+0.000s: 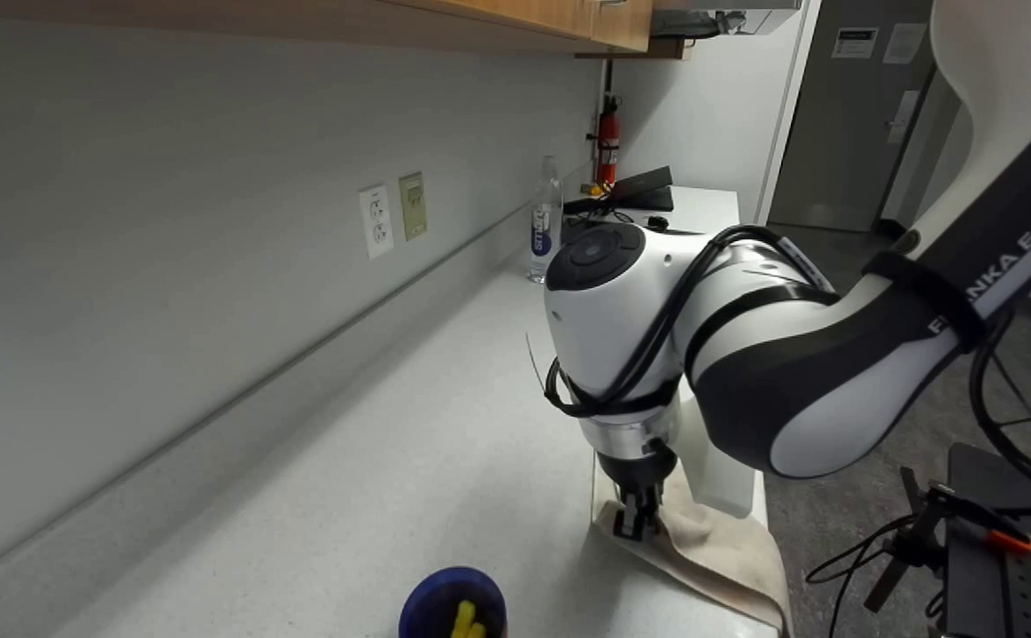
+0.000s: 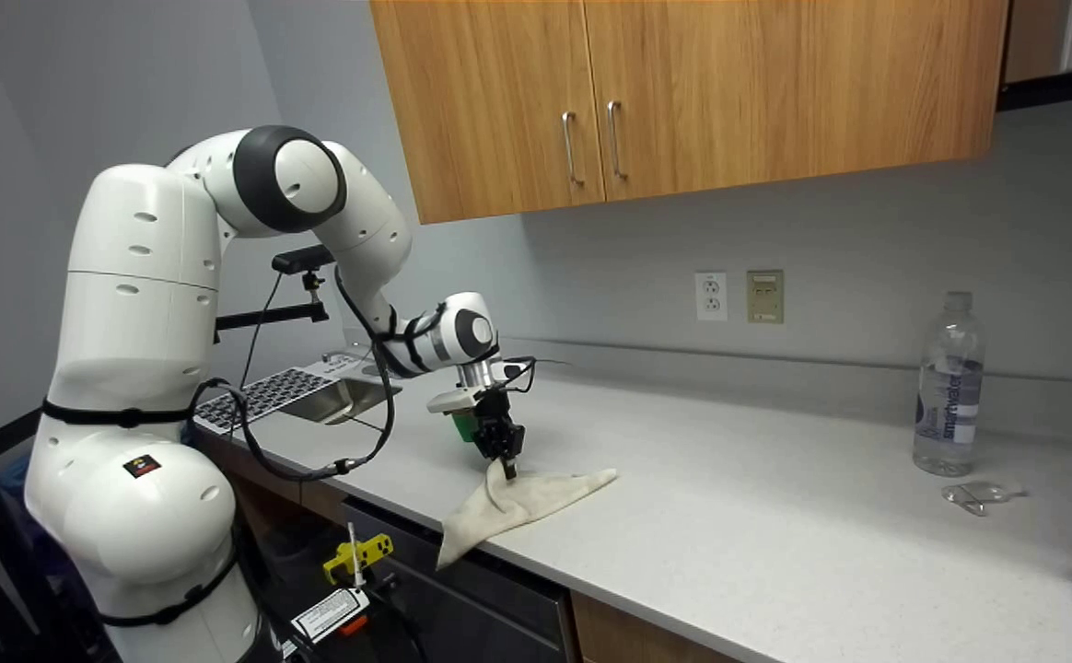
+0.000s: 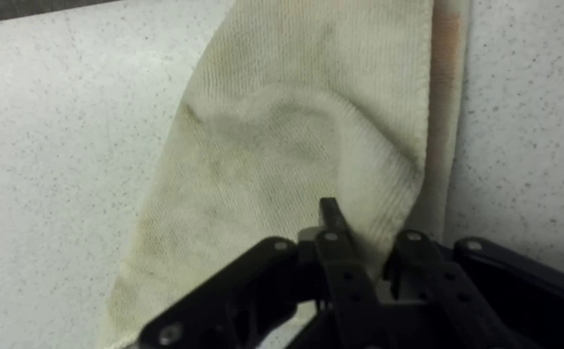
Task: Unfold the towel
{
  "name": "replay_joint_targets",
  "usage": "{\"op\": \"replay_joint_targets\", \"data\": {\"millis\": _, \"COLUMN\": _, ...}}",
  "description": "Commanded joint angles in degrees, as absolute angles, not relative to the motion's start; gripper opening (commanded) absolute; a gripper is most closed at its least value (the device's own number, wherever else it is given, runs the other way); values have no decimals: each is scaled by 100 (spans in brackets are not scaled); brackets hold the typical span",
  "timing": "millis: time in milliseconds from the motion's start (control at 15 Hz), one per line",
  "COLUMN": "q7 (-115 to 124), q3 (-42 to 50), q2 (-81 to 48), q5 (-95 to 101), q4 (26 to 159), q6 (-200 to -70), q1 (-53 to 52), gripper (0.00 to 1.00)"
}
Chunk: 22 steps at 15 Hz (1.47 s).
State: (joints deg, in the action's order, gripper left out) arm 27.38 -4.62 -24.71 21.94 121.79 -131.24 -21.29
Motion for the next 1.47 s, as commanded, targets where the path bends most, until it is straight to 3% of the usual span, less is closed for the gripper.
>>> {"op": "replay_joint_targets", "data": {"millis": 0, "q7": 3017, "q3": -373, "q2": -2471, "q5": 2352, "q4": 12029, "q6": -12776, "q1": -2302, "gripper": 0}}
{"op": "replay_joint_targets", "data": {"millis": 67, "q7": 3050, "q3": -382, "q2": -2466, "q5": 2338, "q4": 12011, "q6": -12691, "q1": -2313, "gripper": 25}}
{"op": "replay_joint_targets", "data": {"millis": 200, "q7": 3134, "q3": -410, "q2": -2444, "q5": 2302, "q4": 11962, "q6": -12510, "q1": -2338, "gripper": 30}}
{"op": "replay_joint_targets", "data": {"millis": 333, "q7": 3221, "q3": -418, "q2": -2431, "q5": 2317, "q4": 11921, "q6": -12381, "q1": -2365, "gripper": 44}}
{"op": "replay_joint_targets", "data": {"millis": 400, "q7": 3238, "q3": -426, "q2": -2427, "q5": 2315, "q4": 11894, "q6": -12312, "q1": -2372, "gripper": 43}}
{"op": "replay_joint_targets", "data": {"millis": 467, "q7": 3252, "q3": -431, "q2": -2422, "q5": 2322, "q4": 11879, "q6": -12271, "q1": -2376, "gripper": 14}}
{"op": "replay_joint_targets", "data": {"millis": 600, "q7": 3270, "q3": -439, "q2": -2418, "q5": 2323, "q4": 11843, "q6": -12210, "q1": -2379, "gripper": 13}}
{"op": "replay_joint_targets", "data": {"millis": 733, "q7": 3273, "q3": -446, "q2": -2409, "q5": 2295, "q4": 11826, "q6": -12206, "q1": -2361, "gripper": 0}}
{"op": "replay_joint_targets", "data": {"millis": 1400, "q7": 3930, "q3": -19, "q2": -1656, "q5": 2695, "q4": 12396, "q6": -12230, "q1": -2067, "gripper": 0}}
